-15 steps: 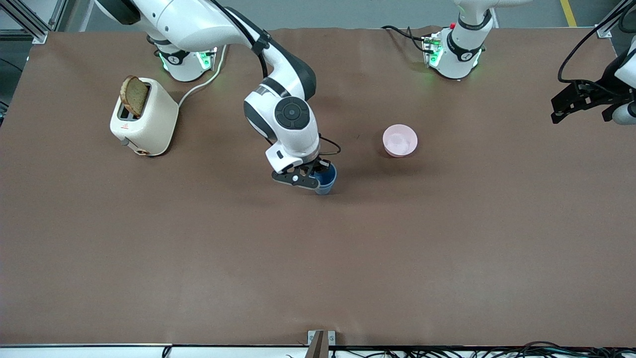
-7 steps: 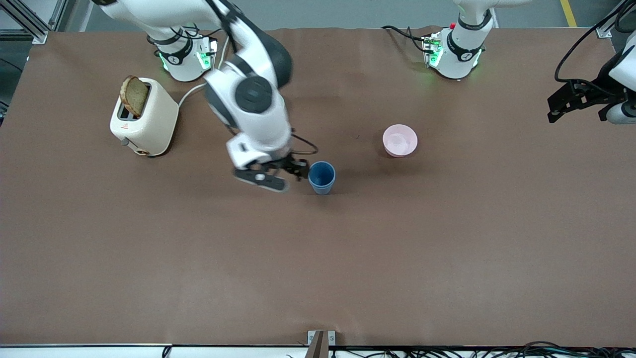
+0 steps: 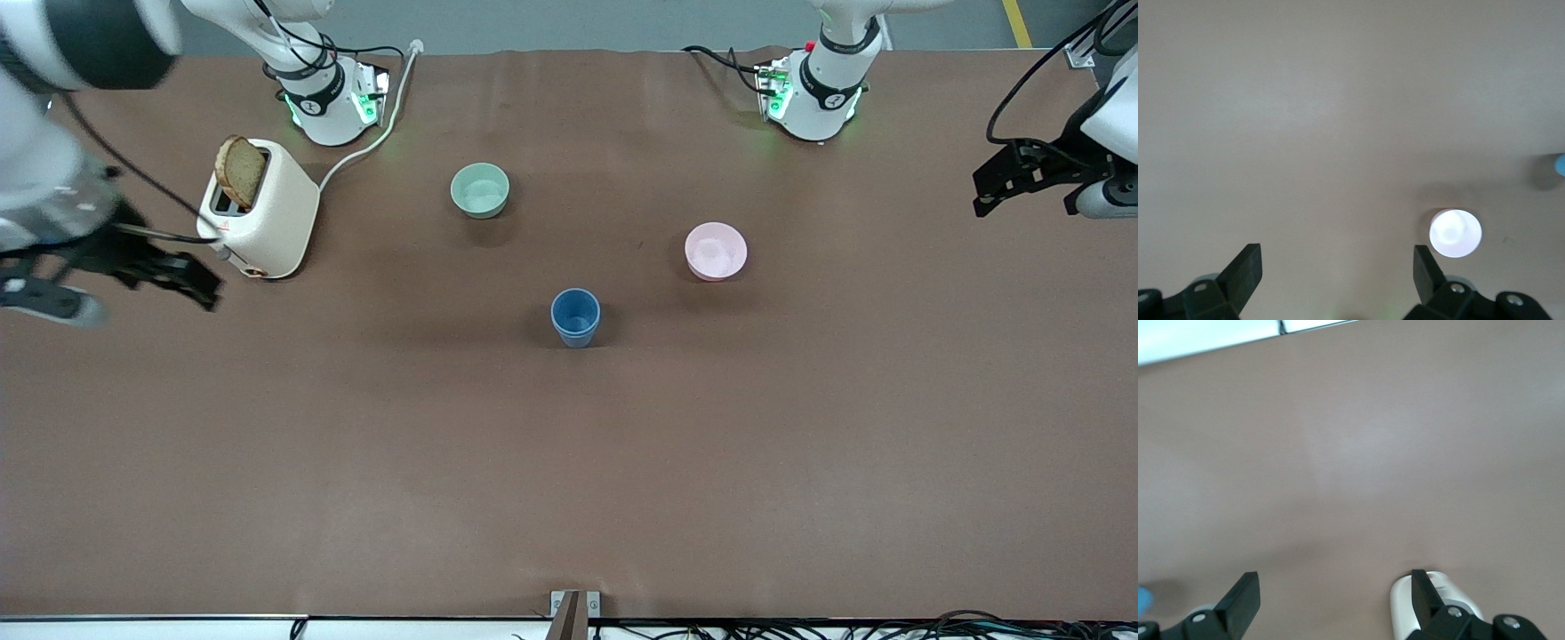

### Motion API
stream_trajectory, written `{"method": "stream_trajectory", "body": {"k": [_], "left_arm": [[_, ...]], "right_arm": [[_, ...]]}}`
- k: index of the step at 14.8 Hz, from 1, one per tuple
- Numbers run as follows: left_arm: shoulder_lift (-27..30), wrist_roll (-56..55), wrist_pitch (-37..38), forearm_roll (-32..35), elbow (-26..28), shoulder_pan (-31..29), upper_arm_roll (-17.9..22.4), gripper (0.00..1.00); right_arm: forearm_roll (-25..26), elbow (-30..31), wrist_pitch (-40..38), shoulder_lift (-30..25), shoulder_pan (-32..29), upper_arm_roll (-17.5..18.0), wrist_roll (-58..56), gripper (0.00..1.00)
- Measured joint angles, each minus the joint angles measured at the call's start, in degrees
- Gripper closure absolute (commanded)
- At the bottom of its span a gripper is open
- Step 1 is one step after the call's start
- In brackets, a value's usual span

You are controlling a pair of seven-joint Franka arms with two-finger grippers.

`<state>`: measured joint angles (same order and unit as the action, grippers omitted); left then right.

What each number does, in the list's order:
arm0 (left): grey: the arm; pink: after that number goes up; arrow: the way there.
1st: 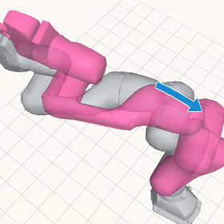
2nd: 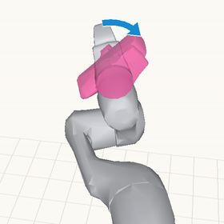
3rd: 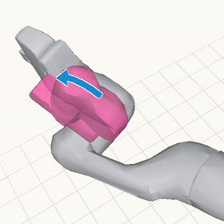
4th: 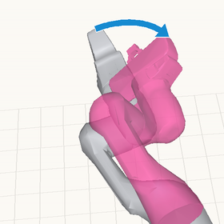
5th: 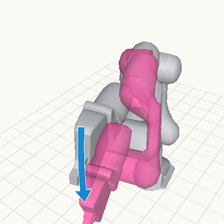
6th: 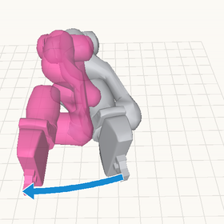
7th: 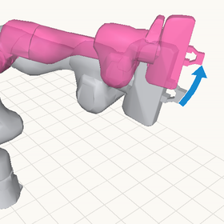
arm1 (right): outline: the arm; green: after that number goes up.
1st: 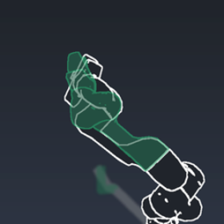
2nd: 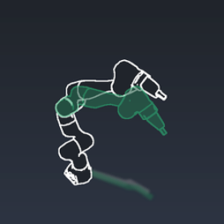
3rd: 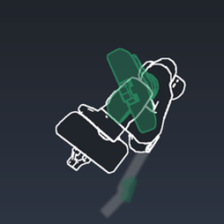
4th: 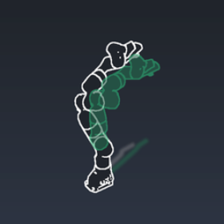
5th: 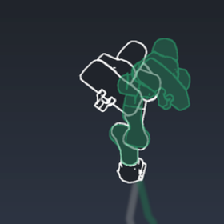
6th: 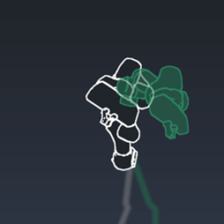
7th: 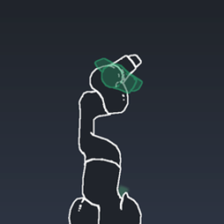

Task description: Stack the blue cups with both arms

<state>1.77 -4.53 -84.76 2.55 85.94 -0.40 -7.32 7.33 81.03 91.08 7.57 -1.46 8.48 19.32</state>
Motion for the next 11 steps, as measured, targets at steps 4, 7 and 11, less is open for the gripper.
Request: {"method": "stream_trajectory", "body": {"k": [4, 7, 11], "left_arm": [[0.2, -0.2, 1.0, -1.3, 0.2, 0.0, -0.2, 0.00], [0.2, -0.1, 1.0, -1.3, 0.5, 0.0, -0.2, 0.00], [-0.1, -0.2, 1.0, -1.3, 0.2, 0.0, -0.2, 0.00]], "right_arm": [[-6.8, 1.0, -5.1, -2.8, 0.0, -10.0, -12.9, 0.00], [-7.2, 3.1, -5.4, -4.5, 0.1, -12.0, -16.4, 0.00], [-7.2, 3.7, -5.4, -4.6, 0.7, -12.0, -16.5, 0.00]]}}
